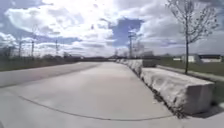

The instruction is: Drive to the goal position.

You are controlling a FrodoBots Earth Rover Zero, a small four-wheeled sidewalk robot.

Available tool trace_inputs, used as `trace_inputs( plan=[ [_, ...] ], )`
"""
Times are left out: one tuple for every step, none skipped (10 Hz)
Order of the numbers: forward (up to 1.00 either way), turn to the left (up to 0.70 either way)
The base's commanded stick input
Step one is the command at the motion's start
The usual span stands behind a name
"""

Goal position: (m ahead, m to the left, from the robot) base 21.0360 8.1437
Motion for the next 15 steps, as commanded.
trace_inputs(
  plan=[
    [0.7, 0.27],
    [0.7, 0.27],
    [0.7, 0.27],
    [0.7, 0.27],
    [0.7, 0.27],
    [0.7, 0.27],
    [0.7, 0.27],
    [0.7, 0.27],
    [0.7, 0.27],
    [0.7, 0.27],
    [0.7, 0.27],
    [0.7, 0.27],
    [0.7, 0.27],
    [0.7, 0.27],
    [0.7, 0.27]
  ],
)
